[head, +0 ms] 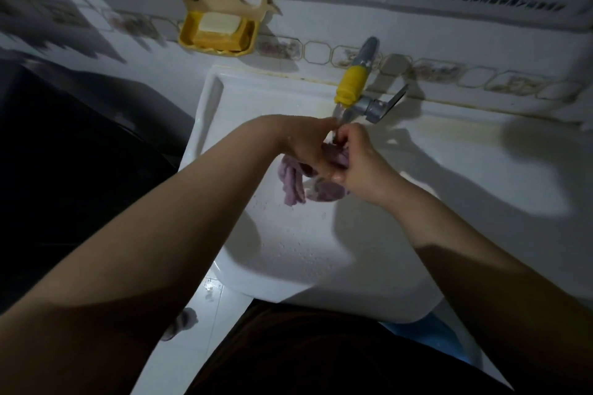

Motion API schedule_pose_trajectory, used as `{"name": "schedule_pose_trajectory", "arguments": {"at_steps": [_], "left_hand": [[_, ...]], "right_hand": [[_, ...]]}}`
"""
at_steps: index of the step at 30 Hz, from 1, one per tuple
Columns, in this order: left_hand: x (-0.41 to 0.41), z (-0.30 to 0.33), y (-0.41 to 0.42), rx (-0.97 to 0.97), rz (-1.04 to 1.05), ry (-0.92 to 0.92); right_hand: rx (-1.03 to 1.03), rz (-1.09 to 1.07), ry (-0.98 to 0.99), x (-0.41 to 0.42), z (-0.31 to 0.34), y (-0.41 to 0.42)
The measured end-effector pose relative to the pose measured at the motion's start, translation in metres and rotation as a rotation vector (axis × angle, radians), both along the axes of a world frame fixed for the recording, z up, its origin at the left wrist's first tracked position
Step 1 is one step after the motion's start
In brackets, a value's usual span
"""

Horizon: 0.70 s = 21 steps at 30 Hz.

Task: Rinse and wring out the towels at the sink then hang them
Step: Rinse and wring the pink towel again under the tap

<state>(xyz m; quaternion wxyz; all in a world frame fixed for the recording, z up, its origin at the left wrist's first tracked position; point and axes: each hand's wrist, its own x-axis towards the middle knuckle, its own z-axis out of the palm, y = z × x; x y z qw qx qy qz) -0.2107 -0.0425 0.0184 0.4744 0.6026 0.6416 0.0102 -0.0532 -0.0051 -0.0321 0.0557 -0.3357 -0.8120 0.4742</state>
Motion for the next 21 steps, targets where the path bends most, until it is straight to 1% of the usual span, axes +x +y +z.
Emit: {"name": "schedule_pose_trajectory", "arguments": {"at_steps": [1, 2, 3, 4, 7, 9, 10, 11, 13, 16, 17, 18, 19, 21], "left_hand": [[-0.002, 0.001, -0.001, -0.027, -0.049, 0.128], [-0.002, 0.002, -0.001, -0.020, -0.097, 0.211], [-0.002, 0.001, -0.001, 0.007, -0.114, 0.230], [0.000, 0.001, -0.003, 0.036, -0.096, 0.192], [0.006, 0.016, -0.009, 0.116, 0.037, -0.048], [0.010, 0.027, -0.012, 0.142, 0.111, -0.196], [0.013, 0.033, -0.013, 0.144, 0.107, -0.230], [0.016, 0.038, -0.014, 0.142, 0.080, -0.220], [0.022, 0.042, -0.014, 0.137, -0.011, -0.102], [0.025, 0.044, -0.014, 0.202, -0.101, 0.143], [0.025, 0.044, -0.014, 0.226, -0.117, 0.196], [0.026, 0.044, -0.015, 0.242, -0.132, 0.236], [0.028, 0.042, -0.015, 0.252, -0.150, 0.274], [0.036, 0.041, -0.016, 0.269, -0.185, 0.347]], "right_hand": [[0.007, -0.057, -0.001, 0.001, -0.005, 0.000], [-0.007, -0.098, -0.003, 0.002, -0.010, 0.002], [-0.038, -0.113, -0.007, 0.004, -0.011, 0.003], [-0.084, -0.101, -0.003, 0.006, -0.012, 0.004], [-0.201, -0.051, -0.031, 0.007, -0.022, 0.003], [-0.303, -0.098, -0.087, 0.001, -0.032, -0.003], [-0.338, -0.082, -0.121, -0.003, -0.033, -0.007], [-0.372, -0.054, -0.144, -0.007, -0.039, -0.007], [-0.395, 0.031, -0.299, -0.009, -0.041, -0.008], [-0.526, 0.026, -0.419, -0.006, -0.046, -0.008], [-0.497, 0.034, -0.431, -0.007, -0.047, -0.009], [-0.414, 0.063, -0.440, -0.008, -0.049, -0.010], [-0.381, 0.131, -0.438, -0.007, -0.052, -0.010], [-0.408, 0.210, -0.412, -0.006, -0.048, -0.016]]}}
